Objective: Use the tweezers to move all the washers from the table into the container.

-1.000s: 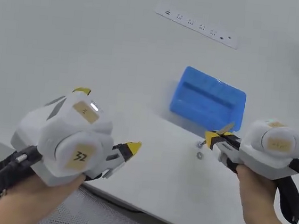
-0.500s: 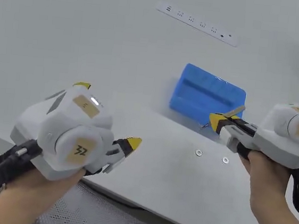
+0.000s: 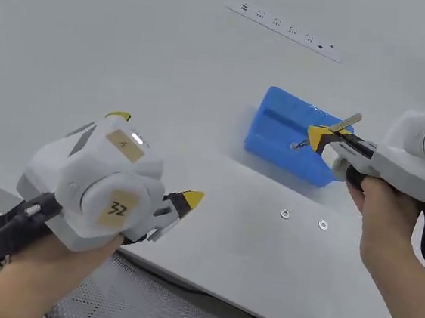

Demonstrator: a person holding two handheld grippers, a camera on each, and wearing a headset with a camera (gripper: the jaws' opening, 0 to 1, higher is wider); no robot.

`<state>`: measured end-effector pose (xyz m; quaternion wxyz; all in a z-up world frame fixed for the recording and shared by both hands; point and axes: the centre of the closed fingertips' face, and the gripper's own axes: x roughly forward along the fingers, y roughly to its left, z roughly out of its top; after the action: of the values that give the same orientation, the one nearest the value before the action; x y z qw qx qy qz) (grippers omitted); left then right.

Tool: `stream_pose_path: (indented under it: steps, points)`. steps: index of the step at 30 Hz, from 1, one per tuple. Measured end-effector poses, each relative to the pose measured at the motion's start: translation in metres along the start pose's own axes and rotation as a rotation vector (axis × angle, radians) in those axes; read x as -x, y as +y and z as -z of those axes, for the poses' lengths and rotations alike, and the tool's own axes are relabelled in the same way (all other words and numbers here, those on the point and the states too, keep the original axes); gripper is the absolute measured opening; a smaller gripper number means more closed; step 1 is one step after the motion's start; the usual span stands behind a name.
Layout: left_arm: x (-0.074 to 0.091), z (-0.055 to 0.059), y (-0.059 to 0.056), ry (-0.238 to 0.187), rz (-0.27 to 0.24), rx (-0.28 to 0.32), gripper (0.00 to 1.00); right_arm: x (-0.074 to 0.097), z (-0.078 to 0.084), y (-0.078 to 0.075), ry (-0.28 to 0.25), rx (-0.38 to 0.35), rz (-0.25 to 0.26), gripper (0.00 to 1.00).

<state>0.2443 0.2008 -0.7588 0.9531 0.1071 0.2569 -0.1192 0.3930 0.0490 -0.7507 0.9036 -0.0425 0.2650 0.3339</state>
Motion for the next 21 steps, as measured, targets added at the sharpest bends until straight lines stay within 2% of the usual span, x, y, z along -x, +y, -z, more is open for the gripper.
stream_pose_path:
  steps: [4,15,18,21]
  points:
    - [-0.001,0.001,0.0,0.005,0.0,-0.002,0.81,-0.012,0.003,-0.005,0.005,-0.012,0.002,0.03]
    - [-0.002,0.003,-0.001,0.02,0.001,-0.011,0.8,-0.04,0.026,-0.011,0.061,0.015,0.014,0.03]
    - [-0.002,0.004,0.0,0.023,-0.002,-0.013,0.8,-0.044,0.027,-0.008,0.07,-0.003,0.003,0.03]
    - [-0.002,0.004,0.0,0.024,-0.003,-0.01,0.8,-0.05,0.03,-0.004,0.084,0.037,0.004,0.03]
